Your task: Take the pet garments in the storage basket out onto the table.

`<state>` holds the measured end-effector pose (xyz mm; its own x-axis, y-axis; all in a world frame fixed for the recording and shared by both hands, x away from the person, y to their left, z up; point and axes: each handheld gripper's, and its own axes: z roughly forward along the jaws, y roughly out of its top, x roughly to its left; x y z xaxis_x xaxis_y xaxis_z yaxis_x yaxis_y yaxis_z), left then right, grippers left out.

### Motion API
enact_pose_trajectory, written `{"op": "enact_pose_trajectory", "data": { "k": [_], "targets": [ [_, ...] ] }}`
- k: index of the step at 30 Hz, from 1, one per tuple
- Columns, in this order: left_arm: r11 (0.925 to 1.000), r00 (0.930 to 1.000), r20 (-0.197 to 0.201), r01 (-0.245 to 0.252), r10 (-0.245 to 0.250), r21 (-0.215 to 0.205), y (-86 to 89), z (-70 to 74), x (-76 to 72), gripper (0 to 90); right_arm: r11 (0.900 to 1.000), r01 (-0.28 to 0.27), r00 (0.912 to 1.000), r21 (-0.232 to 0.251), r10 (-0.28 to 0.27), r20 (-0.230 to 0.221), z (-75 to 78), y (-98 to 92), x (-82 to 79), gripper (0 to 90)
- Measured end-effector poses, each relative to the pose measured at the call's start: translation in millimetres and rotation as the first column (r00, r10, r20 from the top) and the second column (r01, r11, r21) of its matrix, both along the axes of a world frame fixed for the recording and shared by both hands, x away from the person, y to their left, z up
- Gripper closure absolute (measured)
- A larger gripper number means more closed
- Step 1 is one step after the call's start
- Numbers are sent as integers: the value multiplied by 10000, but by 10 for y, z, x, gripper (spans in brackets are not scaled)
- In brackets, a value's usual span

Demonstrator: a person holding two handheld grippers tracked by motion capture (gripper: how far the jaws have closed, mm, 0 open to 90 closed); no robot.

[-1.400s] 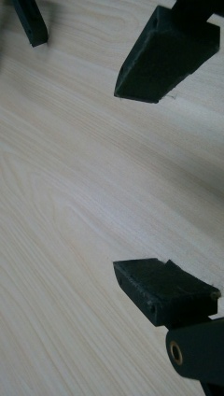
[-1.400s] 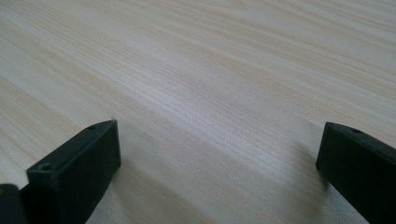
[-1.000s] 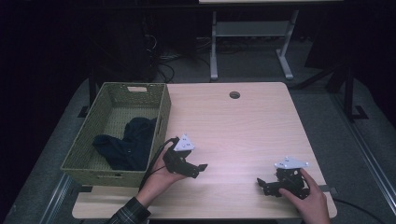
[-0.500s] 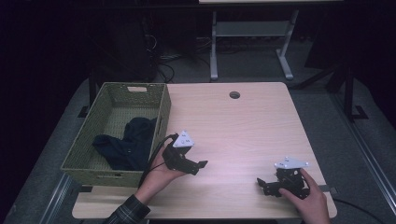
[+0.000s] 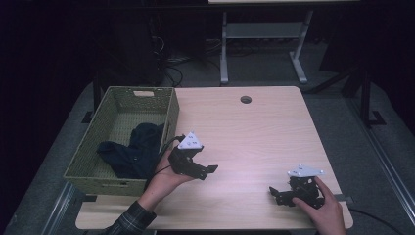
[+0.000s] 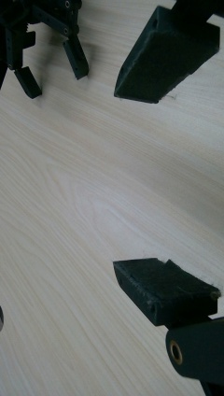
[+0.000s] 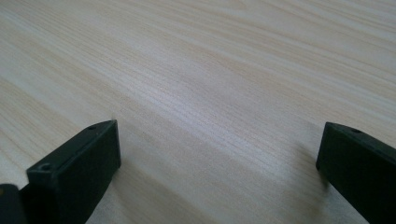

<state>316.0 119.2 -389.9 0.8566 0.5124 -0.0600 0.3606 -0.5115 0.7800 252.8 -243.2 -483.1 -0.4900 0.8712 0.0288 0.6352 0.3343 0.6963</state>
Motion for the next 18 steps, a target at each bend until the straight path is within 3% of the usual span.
{"op": "enact_pose_trajectory", "data": {
  "k": [18],
  "targets": [
    [9998, 9997, 221, -110, 115, -188, 105, 227, 62, 138, 10000, -4, 10000, 0, 4, 3, 0, 0, 1, 0]
  ]
}}
